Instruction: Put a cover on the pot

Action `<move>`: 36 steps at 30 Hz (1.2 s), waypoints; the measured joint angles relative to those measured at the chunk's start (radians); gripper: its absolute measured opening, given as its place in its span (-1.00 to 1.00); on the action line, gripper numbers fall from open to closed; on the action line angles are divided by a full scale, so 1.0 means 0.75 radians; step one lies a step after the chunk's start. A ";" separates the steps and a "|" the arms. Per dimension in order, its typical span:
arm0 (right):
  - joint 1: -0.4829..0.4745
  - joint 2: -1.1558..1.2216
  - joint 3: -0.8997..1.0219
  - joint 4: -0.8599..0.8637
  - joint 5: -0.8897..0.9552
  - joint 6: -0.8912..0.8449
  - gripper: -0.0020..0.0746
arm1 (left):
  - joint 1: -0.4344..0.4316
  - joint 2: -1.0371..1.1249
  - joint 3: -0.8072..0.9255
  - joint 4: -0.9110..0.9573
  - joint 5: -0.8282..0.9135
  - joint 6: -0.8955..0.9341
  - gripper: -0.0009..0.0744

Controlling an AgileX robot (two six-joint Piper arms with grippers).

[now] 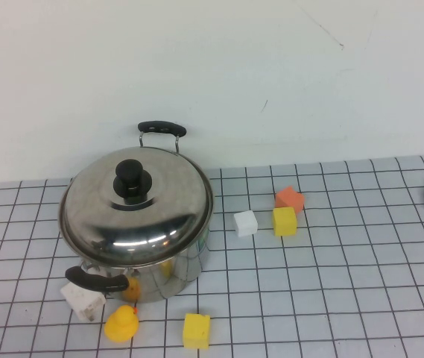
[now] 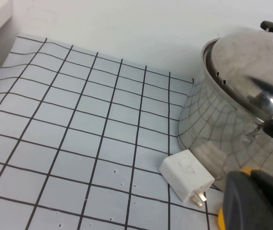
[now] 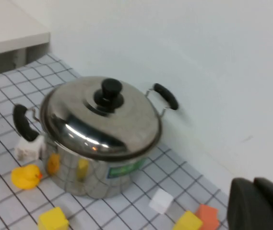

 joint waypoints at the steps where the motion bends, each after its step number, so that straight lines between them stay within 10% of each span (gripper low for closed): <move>1: 0.000 -0.068 0.049 -0.021 0.003 0.000 -0.95 | 0.000 0.000 0.000 0.000 0.000 0.000 -0.98; 12: -0.042 -0.551 0.494 0.070 0.025 0.014 -0.95 | 0.000 0.000 0.000 0.000 0.000 0.000 -0.98; 25: -0.882 -0.859 0.880 0.441 -0.048 -0.327 -0.95 | 0.000 0.000 0.000 0.000 0.000 0.000 -0.98; 36: -1.122 -1.047 1.033 0.478 -0.007 -0.225 -0.95 | 0.000 0.000 0.000 0.000 0.000 -0.004 -0.98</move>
